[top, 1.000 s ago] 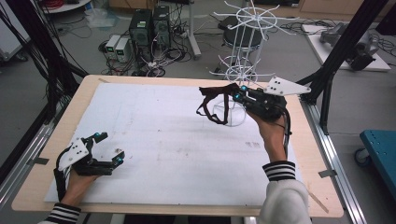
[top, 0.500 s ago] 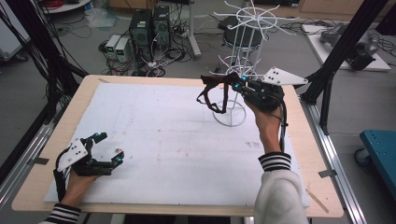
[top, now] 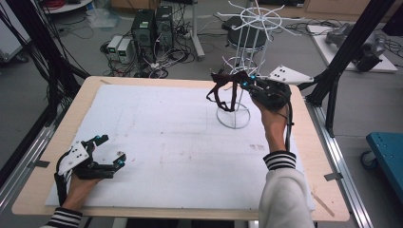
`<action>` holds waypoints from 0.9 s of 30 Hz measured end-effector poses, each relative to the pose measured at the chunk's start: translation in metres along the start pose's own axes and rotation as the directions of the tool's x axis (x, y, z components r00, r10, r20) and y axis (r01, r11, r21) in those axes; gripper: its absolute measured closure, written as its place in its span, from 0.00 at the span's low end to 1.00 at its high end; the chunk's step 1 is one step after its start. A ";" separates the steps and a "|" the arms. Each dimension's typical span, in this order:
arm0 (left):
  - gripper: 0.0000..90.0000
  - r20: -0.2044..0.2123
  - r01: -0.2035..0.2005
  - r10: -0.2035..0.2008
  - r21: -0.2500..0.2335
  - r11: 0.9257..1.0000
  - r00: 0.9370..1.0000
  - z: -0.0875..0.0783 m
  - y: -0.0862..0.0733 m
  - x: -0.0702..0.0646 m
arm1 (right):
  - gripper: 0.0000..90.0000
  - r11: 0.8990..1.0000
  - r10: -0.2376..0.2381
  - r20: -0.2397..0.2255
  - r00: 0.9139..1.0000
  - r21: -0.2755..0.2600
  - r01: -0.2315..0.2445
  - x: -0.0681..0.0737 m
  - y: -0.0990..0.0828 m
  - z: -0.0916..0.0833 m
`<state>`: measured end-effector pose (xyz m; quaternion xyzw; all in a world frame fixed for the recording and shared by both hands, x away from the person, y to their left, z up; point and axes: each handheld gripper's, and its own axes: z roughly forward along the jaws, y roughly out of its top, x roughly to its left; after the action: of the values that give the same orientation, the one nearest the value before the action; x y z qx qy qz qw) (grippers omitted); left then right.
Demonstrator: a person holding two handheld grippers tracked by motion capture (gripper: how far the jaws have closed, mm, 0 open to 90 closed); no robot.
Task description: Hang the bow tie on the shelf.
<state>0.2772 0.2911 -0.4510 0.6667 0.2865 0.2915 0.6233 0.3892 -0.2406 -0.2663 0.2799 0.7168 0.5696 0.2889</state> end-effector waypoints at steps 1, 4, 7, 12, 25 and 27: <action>0.02 -0.002 0.000 0.000 -0.002 1.000 1.000 -0.001 0.000 0.000 | 0.94 1.000 -0.001 0.008 1.000 0.004 0.001 -0.001 0.000 0.000; 0.02 -0.004 0.007 -0.007 -0.008 1.000 1.000 -0.001 0.000 0.000 | 0.94 1.000 0.002 0.027 1.000 0.009 -0.003 -0.004 -0.001 0.000; 0.02 -0.004 0.004 -0.004 -0.008 1.000 1.000 -0.001 0.000 0.000 | 0.94 1.000 0.002 0.035 0.999 0.028 -0.003 -0.005 -0.002 0.001; 0.02 -0.004 0.006 -0.006 -0.010 1.000 1.000 -0.001 0.000 0.000 | 0.94 0.998 -0.009 0.042 0.999 0.055 0.006 -0.006 -0.003 0.002; 0.02 -0.004 0.005 -0.005 -0.008 1.000 1.000 -0.001 0.000 0.000 | 0.94 0.987 -0.073 0.068 0.995 0.145 0.063 -0.003 0.001 0.012; 0.02 -0.004 0.005 -0.005 -0.009 1.000 1.000 -0.001 0.000 0.000 | 0.94 0.987 -0.078 0.073 0.994 0.147 0.067 -0.003 0.001 0.013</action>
<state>0.2767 0.2918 -0.4514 0.6625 0.2883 0.2927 0.6263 0.4009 -0.2343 -0.2674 0.2961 0.7540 0.4937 0.3164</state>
